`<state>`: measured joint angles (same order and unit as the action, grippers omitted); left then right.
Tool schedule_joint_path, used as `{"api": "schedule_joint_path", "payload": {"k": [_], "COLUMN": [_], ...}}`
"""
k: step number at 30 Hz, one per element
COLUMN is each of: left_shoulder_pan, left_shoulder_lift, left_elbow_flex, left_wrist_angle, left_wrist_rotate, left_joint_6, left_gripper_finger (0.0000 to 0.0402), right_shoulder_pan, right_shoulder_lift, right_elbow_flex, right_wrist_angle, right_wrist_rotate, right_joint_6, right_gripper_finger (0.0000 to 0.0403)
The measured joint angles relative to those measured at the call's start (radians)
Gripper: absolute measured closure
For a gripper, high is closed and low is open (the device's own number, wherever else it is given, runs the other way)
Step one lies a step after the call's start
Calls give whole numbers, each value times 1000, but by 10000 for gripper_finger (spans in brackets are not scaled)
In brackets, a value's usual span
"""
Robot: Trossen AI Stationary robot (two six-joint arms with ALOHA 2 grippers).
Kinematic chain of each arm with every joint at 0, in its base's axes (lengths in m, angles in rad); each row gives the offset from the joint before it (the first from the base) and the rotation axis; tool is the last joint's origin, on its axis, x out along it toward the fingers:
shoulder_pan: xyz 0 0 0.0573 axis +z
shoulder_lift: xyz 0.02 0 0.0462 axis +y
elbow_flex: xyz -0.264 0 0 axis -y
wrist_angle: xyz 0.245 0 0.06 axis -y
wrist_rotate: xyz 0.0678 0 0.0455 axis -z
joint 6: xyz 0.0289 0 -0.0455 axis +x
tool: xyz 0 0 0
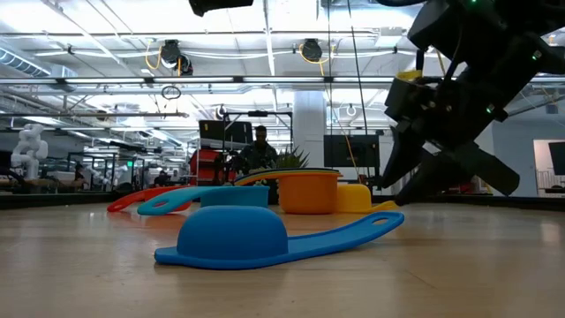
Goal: Nest measuring cups in basket
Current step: Stack the yellow measuring cup on top of the dark blue measuring cup
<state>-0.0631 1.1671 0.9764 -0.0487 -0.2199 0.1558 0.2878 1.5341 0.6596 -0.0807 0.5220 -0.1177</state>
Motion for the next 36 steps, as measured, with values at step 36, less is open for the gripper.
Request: {"api": "schedule_joint_path", "payload": {"k": [36], "left_shoulder_pan": [18], "left_shoulder_lift": [0], "left_elbow_flex": [0], "left_wrist_angle": [-2], "left_wrist_rotate": [0], "left_joint_6": [-7], "left_gripper_finger": [183], "right_shoulder_pan": [-71], "right_shoulder_lift": [-1], "right_elbow_flex": [-163], "right_wrist_angle": [298], "right_wrist_rotate": [-79], "right_joint_6": [-45], "right_gripper_finger": [285]}}
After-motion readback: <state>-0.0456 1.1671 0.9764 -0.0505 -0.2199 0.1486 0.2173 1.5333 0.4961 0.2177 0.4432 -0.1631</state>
